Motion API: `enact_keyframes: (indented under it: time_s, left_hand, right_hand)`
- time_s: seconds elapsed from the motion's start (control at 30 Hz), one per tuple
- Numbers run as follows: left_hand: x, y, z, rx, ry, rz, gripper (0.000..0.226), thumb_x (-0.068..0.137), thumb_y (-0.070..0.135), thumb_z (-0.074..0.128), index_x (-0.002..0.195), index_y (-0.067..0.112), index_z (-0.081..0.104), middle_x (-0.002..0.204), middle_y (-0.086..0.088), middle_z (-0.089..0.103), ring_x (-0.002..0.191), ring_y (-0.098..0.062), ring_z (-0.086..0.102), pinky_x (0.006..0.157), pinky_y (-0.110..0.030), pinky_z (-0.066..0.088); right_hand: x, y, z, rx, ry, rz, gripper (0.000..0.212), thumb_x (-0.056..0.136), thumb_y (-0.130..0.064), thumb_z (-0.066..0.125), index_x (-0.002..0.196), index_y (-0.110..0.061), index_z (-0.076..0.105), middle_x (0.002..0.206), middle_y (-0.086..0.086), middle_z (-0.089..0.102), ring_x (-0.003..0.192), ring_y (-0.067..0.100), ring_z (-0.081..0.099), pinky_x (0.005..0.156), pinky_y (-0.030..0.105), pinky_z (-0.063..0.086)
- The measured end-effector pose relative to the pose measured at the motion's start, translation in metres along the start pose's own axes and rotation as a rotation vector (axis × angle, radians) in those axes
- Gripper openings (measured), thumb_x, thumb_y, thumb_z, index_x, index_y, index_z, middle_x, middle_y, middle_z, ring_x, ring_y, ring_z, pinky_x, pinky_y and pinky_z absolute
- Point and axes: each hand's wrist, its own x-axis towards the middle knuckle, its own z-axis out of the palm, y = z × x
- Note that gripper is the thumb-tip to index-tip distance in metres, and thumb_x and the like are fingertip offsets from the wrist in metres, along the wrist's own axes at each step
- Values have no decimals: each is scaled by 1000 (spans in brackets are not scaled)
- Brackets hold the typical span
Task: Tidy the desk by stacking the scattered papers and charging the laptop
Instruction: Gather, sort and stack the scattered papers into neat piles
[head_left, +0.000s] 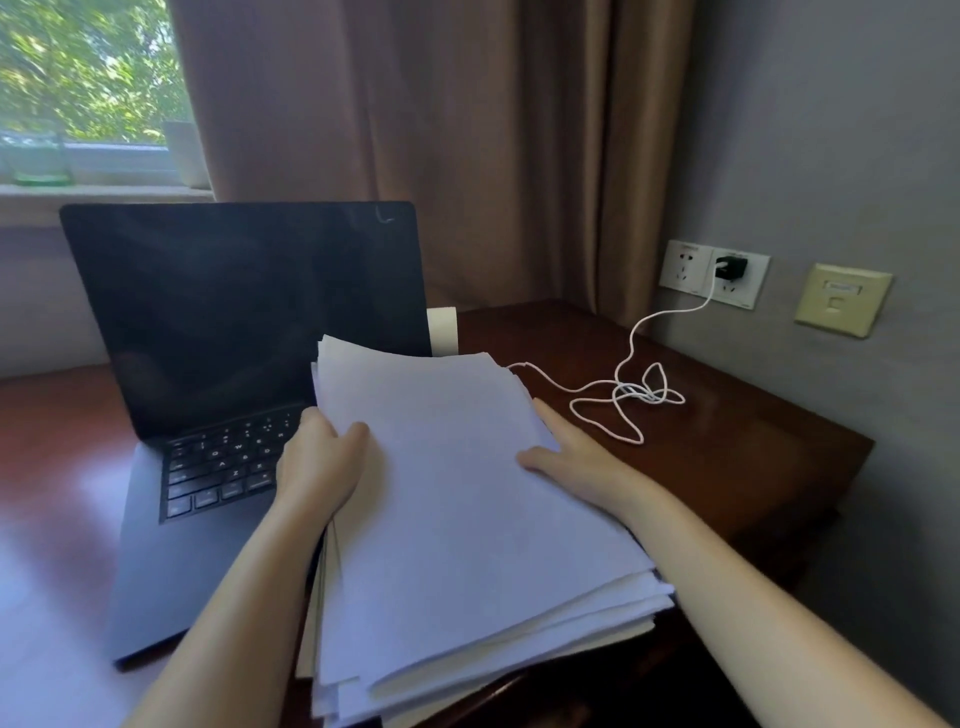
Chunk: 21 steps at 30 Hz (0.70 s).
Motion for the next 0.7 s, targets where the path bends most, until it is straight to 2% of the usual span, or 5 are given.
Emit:
enact_keyframes:
  time_s: [0.1, 0.23, 0.43, 0.63, 0.7]
  left_hand:
    - [-3, 2, 1, -1, -20, 8, 46, 84, 38, 51, 113, 3, 45, 91, -6, 56, 91, -32, 52, 73, -37, 38]
    - [-11, 8, -1, -116, -78, 41, 43, 84, 39, 57, 114, 16, 36, 85, 7, 53, 86, -25, 56, 74, -36, 44]
    - [-15, 13, -6, -528, -225, 53, 39, 84, 21, 65, 117, 24, 45, 102, -7, 64, 85, -26, 68, 61, -36, 54]
    - [-27, 18, -3, -406, -278, 146, 44, 85, 6, 61, 123, 25, 49, 109, -1, 63, 95, -19, 64, 75, -37, 55]
    - [-34, 26, -3, -433, -263, 226, 41, 86, 4, 60, 118, 28, 51, 106, 1, 64, 94, -18, 65, 70, -32, 55]
  right_hand:
    - [-9, 8, 1, 102, -43, -64, 67, 81, -21, 57, 143, -33, 34, 137, -19, 49, 121, -1, 50, 84, 13, 45]
    - [-15, 16, -9, 353, 28, -72, 25, 94, 3, 45, 96, -20, 57, 82, -19, 70, 82, -13, 61, 64, 11, 51]
    - [-14, 26, -7, 211, 114, -158, 51, 81, -11, 60, 131, -13, 52, 120, -2, 65, 108, 10, 63, 79, 16, 50]
    - [-15, 29, -16, 300, 121, -149, 48, 88, 8, 55, 122, -24, 48, 109, -22, 62, 94, -8, 62, 74, 14, 48]
    - [-16, 30, -20, 467, 149, -62, 60, 84, 0, 64, 134, -24, 40, 124, -13, 58, 99, 0, 63, 78, 20, 51]
